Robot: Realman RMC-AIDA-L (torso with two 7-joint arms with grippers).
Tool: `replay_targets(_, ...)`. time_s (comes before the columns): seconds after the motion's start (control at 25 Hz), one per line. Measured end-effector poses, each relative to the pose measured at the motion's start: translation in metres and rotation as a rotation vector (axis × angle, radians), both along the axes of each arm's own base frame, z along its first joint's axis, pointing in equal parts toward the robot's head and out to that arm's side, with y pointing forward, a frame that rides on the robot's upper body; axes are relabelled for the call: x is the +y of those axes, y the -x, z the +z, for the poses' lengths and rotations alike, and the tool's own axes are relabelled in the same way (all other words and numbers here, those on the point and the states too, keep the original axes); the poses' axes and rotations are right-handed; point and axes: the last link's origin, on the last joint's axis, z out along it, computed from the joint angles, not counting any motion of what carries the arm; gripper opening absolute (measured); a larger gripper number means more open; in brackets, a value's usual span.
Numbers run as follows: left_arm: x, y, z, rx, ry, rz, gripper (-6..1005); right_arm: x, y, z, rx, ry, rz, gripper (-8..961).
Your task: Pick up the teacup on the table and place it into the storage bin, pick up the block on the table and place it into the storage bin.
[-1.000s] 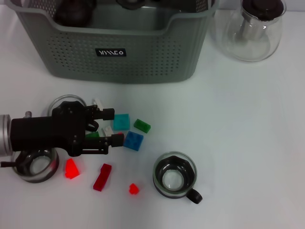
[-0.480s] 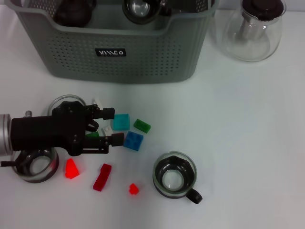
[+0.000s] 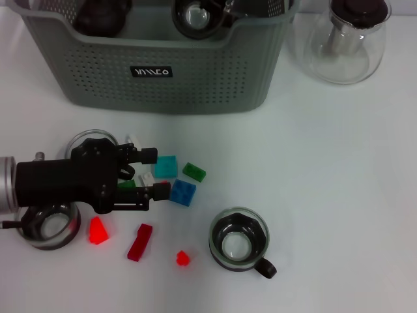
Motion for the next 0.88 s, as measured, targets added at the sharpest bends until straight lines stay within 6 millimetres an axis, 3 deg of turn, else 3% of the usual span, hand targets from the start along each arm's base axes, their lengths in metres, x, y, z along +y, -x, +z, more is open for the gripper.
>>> replay_targets(0.6, -0.0003, 0.0, -0.0002, -0.001, 0.0, 0.001, 845, 0.0014, -0.0086, 0.0035, 0.021, -0.011, -0.038, 117)
replay_targets(0.88, -0.0003, 0.0, -0.0002, -0.001, 0.0, 0.001, 845, 0.0013, -0.0106, 0.0038, 0.02, -0.012, -0.041, 240)
